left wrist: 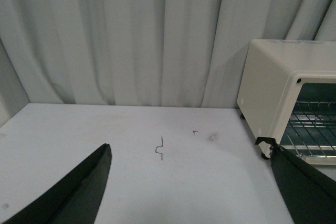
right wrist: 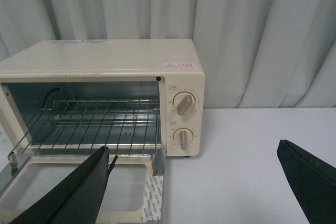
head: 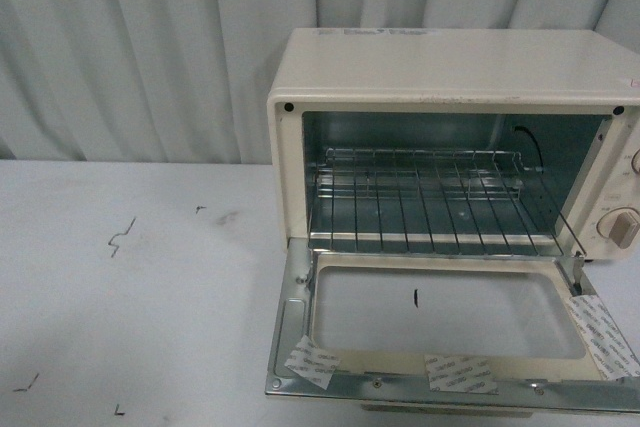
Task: Open oven
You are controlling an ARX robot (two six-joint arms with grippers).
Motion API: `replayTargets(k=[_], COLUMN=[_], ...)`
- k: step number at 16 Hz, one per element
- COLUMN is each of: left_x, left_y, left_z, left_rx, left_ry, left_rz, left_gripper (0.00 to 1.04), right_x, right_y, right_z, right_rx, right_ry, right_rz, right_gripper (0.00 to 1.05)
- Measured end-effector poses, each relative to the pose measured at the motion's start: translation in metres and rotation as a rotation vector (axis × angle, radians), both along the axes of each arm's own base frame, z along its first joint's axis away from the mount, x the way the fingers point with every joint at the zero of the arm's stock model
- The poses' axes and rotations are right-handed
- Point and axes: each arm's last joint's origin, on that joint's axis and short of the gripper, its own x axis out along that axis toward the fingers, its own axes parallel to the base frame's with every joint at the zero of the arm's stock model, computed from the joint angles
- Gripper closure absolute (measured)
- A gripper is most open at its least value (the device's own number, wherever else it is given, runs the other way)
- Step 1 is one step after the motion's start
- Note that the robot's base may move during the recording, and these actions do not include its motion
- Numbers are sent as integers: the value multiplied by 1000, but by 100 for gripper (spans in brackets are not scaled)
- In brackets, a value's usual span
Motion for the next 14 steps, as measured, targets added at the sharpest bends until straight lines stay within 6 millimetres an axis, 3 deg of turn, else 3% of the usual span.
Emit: replayTargets(k=[2, 14], left_x=[0, 0], left_y=[0, 0], left_z=[0, 0], left_rx=[1, 1], left_ry=[0, 1], left_rz=[0, 0], left_gripper=[6, 7], right_x=[0, 0], right_y=[0, 0], right_z=[0, 0], right_rx=[0, 0], right_ry=[0, 0], right_rz=[0, 0], right_gripper=[6, 6])
